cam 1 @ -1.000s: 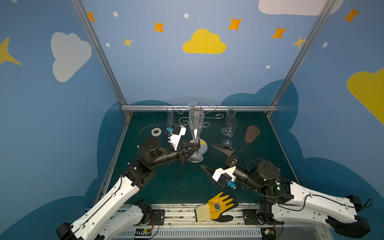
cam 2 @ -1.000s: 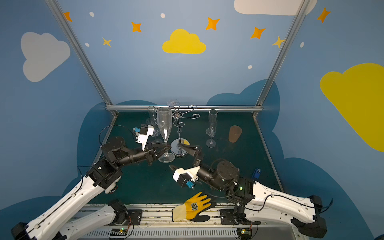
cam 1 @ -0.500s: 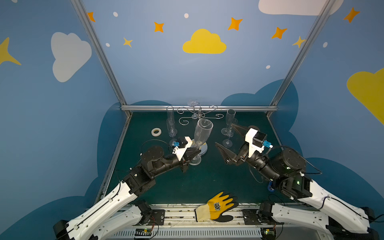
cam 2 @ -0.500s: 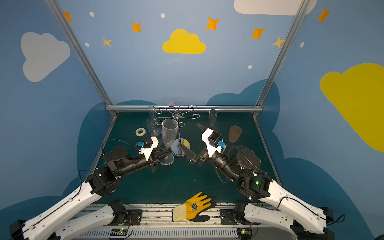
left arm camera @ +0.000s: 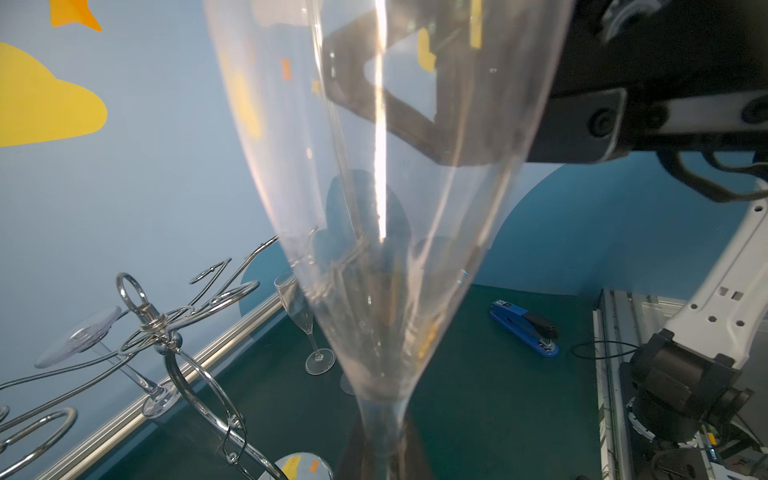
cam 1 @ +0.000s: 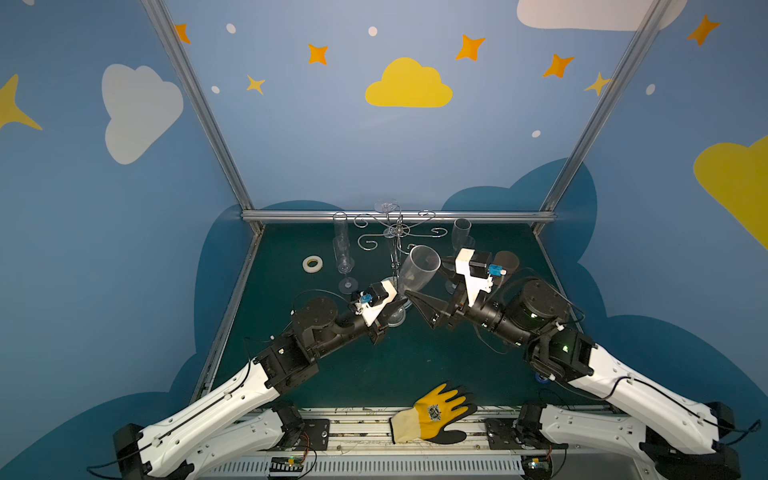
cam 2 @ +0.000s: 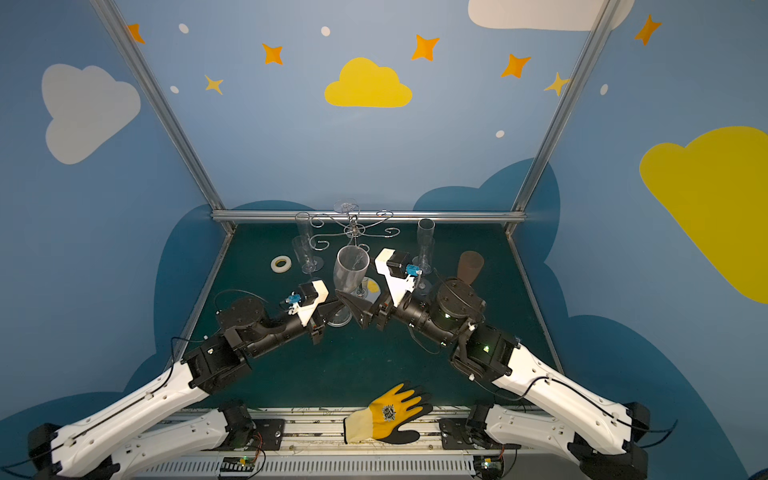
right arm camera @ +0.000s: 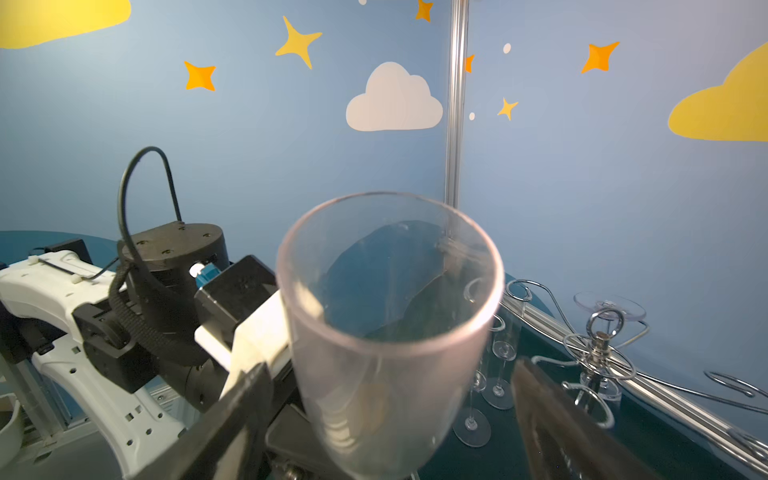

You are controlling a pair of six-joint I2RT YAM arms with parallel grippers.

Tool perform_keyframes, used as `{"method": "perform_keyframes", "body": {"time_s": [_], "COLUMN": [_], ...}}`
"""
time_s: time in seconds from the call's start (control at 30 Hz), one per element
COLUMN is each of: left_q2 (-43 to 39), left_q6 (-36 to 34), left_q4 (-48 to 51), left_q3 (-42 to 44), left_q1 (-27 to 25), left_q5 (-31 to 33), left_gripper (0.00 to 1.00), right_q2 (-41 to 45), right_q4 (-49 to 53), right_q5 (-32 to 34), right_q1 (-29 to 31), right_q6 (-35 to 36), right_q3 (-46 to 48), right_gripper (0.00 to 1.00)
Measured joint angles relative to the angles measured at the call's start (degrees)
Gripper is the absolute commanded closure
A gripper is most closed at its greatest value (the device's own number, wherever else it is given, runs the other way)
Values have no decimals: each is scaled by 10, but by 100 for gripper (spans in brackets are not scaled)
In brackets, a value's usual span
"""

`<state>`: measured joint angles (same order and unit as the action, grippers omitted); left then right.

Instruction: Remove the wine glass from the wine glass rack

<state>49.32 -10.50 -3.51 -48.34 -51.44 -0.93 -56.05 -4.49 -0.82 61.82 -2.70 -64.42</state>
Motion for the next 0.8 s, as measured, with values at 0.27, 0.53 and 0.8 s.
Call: {"method": "perform_keyframes", "body": {"time_s": [0.27, 0.53, 0.8], "left_q2": [7, 10, 13], "left_q6": [-12, -17, -17], "left_q4": [-5, -12, -14], "left_q3": [10, 10, 10], "left_q1": [-11, -16, -19], "left_q5": [12, 14, 19], "left_gripper": [97, 97, 88], "right_q2": [-15, -17, -19], "right_q4": [-34, -61, -73], "right_q5": [-20, -19, -18], "right_q1": [-3, -6, -7], "right_q6": [-12, -16, -13], "right_q3": [0, 0, 6], "right_gripper": [25, 41, 49]}}
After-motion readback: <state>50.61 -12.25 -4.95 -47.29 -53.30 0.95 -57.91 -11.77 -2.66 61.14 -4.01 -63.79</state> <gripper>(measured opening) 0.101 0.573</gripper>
